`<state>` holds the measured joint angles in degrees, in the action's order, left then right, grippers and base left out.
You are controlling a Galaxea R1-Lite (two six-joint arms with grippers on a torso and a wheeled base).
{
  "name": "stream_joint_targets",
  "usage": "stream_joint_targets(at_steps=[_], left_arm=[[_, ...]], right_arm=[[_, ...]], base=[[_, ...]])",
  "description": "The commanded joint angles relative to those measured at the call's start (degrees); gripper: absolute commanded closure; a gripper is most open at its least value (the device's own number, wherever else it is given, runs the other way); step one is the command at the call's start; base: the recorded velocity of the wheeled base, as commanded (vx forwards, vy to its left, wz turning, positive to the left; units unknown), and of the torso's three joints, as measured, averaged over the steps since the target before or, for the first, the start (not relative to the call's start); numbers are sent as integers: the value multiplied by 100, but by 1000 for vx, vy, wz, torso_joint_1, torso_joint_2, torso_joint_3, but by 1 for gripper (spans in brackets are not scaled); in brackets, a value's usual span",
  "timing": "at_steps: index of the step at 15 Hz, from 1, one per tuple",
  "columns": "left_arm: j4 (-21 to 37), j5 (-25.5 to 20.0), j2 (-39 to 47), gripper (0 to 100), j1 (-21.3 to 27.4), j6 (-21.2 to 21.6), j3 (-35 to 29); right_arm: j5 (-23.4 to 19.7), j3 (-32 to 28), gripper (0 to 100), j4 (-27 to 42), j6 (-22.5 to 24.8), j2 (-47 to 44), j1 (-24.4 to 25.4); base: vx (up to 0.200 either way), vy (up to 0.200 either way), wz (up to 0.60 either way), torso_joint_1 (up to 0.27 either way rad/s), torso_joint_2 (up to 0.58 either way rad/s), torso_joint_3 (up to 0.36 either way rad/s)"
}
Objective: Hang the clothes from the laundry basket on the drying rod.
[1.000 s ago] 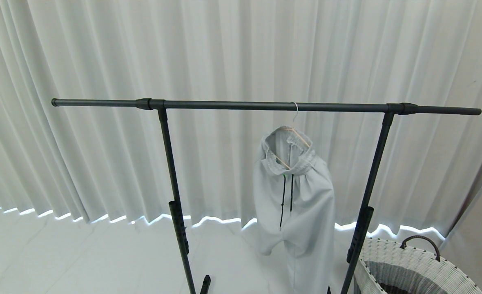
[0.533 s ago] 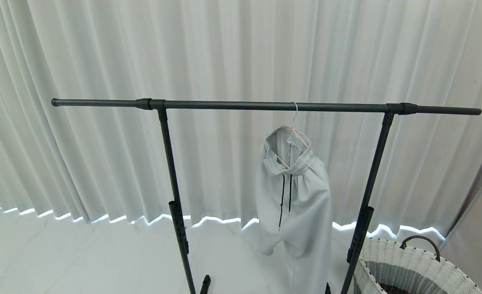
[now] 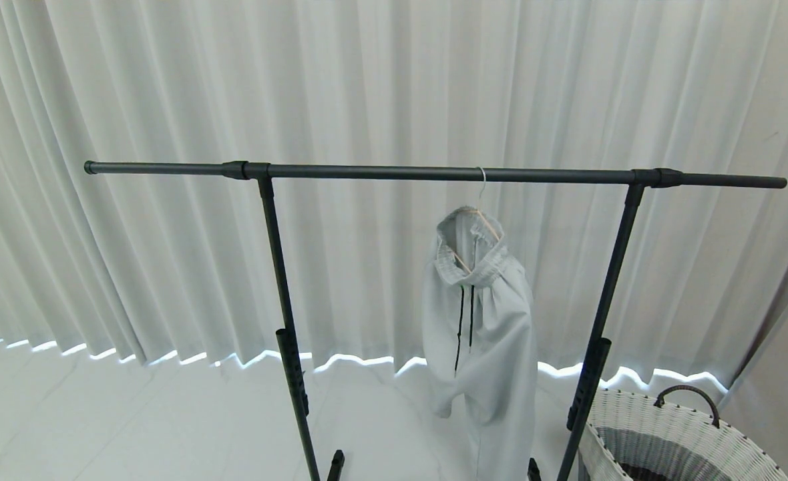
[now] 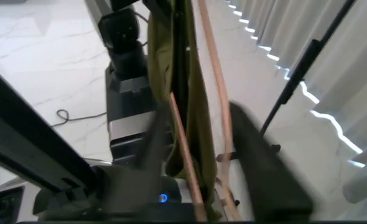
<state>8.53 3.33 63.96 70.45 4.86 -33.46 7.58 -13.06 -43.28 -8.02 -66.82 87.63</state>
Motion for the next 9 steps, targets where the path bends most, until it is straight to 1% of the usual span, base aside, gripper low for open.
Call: stream_joint_targets(at_steps=[1,3,4,5,6,7,9], left_arm=[[-27,221,20,100,-5,6,-2],[-27,836,28,100,4,234,33],[-27,1065,2,100,4,305,50],[-27,1196,-7,100,4,322,50],[-27,1513,-7,100,-5,322,42],[-71,1706,-7,100,-14,322,42],[-168,2075,11,100,-216,287,77]], right_arm=[[33,40,0,21,20,2,-343],[24,22,0,39,37,-7,-1107],[24,22,0,56,29,-7,-1397],[15,22,0,56,20,-7,-1564],[15,49,0,65,-6,-16,-1898],[15,49,0,100,-15,-33,-2109],[6,-13,0,223,-24,-51,-2452]], base=[[0,0,0,0,0,0],[0,0,0,0,0,0],[0,0,0,0,0,0],[0,0,0,0,0,0],[0,0,0,0,0,0],[0,0,0,0,0,0],[0,0,0,0,0,0]])
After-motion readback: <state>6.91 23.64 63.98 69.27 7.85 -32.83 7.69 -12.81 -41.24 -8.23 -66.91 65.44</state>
